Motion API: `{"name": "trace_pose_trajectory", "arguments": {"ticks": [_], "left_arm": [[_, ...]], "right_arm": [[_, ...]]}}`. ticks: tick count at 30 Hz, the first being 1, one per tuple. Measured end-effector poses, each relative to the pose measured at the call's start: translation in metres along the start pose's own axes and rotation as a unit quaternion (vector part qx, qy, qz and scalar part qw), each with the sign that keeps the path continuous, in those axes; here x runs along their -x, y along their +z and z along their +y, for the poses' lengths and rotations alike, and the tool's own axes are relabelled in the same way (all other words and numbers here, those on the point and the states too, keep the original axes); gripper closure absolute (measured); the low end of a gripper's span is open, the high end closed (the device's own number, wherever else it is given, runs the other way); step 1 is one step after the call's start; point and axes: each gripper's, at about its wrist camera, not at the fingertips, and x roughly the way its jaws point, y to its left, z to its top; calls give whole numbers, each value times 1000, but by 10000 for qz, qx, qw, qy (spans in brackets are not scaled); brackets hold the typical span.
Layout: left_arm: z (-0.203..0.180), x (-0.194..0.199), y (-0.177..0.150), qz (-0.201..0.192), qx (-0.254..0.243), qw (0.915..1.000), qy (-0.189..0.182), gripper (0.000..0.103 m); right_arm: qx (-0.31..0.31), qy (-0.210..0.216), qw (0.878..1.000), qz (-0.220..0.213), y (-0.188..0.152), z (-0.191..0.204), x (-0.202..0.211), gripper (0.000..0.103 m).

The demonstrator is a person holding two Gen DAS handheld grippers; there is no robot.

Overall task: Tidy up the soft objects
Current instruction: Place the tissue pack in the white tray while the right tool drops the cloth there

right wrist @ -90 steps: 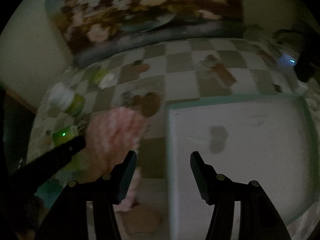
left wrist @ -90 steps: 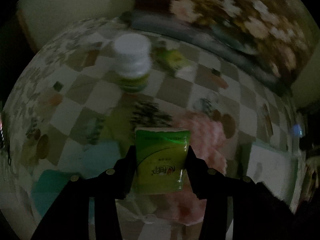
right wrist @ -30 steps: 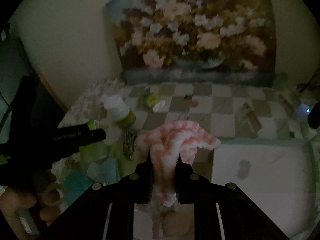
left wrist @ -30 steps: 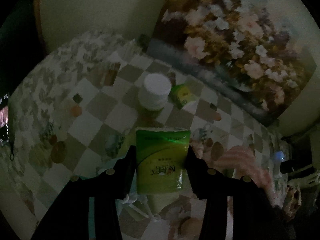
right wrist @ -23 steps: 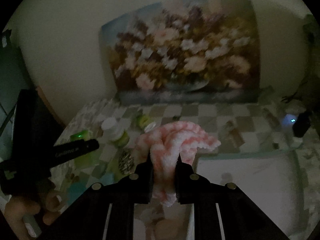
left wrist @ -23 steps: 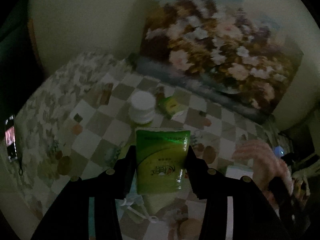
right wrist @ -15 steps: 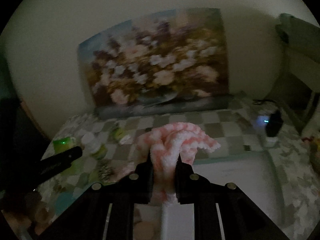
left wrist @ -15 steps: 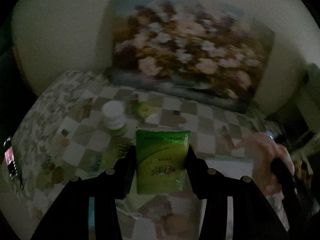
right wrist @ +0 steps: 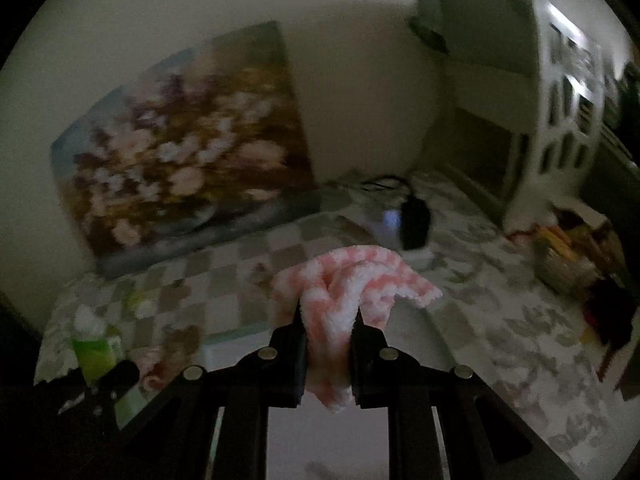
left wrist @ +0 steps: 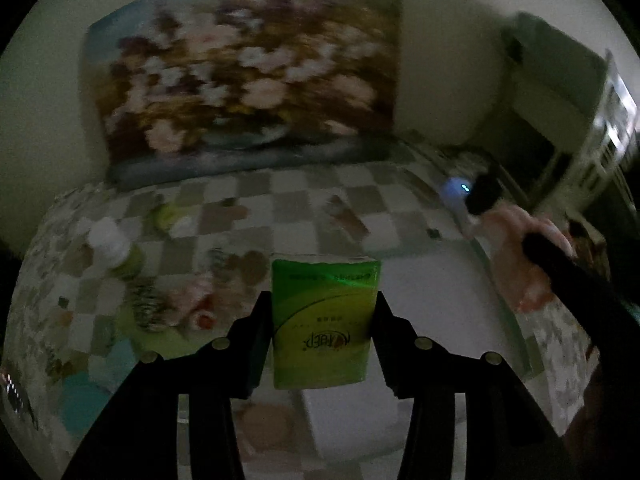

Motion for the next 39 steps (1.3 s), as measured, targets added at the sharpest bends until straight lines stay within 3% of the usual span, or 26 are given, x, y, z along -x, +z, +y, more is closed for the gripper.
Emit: {"name": "trace_pose_trajectory", "arguments": {"ticks": [8,16,24,28,34,37,39], "left_arm": [[-32,-31,-14,340,-307,9987,-229,54],[-41,-80,-30,909,-292,9949,-322,54],[-43,-105,-44,1365,-358,9896,-274,53],[-44,-111,-48,1572,-378,9865,-263,44],[-42,-112,-47,1686,-389,9847,-210,39],[-41,-108,-44,1684,-388,9848,-174,32],[-40,-105,-43,1651,-385,9854,-145,27]], "right_arm": [[-131,-265,9987,404,-10,-20,-31,84],[-48,-395,9894,1396,-39,-24,-87,84],[36,-470,9783,2016,-64,-23,-114,82],[49,-488,9757,2134,-70,-23,-120,81],[77,-542,9732,2234,-74,-23,-122,67],[112,-549,9737,2210,-73,-22,-119,61],[90,-538,9749,2159,-70,-23,-117,52]]}}
